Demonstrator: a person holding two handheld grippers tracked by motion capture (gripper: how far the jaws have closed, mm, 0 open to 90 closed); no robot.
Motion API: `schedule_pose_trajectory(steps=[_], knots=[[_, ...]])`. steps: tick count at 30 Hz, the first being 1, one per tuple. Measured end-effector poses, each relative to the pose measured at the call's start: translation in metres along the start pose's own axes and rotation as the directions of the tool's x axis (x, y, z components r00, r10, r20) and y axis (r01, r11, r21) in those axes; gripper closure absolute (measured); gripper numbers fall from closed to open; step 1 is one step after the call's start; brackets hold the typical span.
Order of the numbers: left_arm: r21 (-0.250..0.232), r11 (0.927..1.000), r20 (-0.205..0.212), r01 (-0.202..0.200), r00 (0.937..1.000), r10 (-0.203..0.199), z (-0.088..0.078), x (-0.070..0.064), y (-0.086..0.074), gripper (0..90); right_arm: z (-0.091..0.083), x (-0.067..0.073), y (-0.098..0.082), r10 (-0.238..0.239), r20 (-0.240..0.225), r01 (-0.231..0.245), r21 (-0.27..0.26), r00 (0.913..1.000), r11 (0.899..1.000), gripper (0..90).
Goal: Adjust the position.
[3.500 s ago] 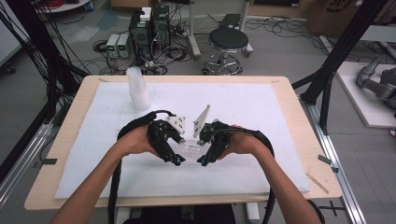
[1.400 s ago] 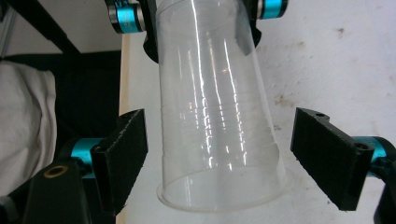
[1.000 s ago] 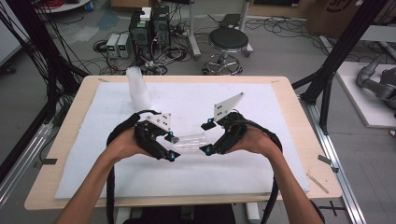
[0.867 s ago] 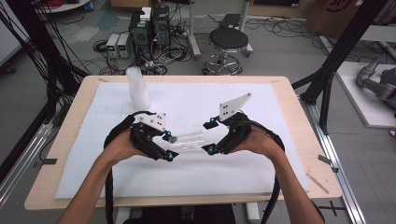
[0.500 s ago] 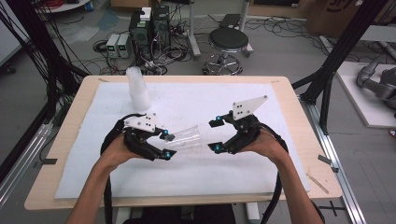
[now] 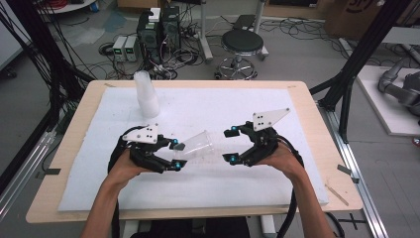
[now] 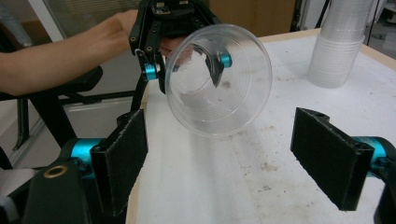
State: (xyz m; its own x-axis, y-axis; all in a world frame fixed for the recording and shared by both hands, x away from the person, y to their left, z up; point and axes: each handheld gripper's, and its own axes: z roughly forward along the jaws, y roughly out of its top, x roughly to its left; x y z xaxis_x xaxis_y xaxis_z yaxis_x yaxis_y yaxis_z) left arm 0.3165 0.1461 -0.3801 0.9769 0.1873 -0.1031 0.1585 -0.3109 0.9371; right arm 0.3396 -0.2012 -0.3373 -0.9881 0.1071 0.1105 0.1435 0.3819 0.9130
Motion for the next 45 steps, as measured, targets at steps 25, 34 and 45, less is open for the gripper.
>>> schedule_pose_trajectory(steps=[25, 34, 45], knots=[[-0.147, 0.9890, 0.034, -0.011, 0.9993, 0.016, 0.019, -0.006, 0.000, 41.7, 0.020, 0.001, -0.018, 0.019, -0.038, -0.023, -0.100, 0.9991, 0.995, 18.8], [-0.181, 0.9832, 0.047, -0.025, 0.9983, 0.034, 0.029, -0.007, -0.002, 41.7, 0.025, 0.001, -0.018, 0.019, -0.055, -0.026, -0.124, 0.9983, 0.992, 18.8], [-0.179, 0.9833, 0.063, -0.030, 0.9972, 0.042, 0.036, -0.008, -0.001, 41.7, 0.031, 0.002, -0.015, 0.015, -0.078, -0.027, -0.150, 0.9968, 0.988, 19.0]])
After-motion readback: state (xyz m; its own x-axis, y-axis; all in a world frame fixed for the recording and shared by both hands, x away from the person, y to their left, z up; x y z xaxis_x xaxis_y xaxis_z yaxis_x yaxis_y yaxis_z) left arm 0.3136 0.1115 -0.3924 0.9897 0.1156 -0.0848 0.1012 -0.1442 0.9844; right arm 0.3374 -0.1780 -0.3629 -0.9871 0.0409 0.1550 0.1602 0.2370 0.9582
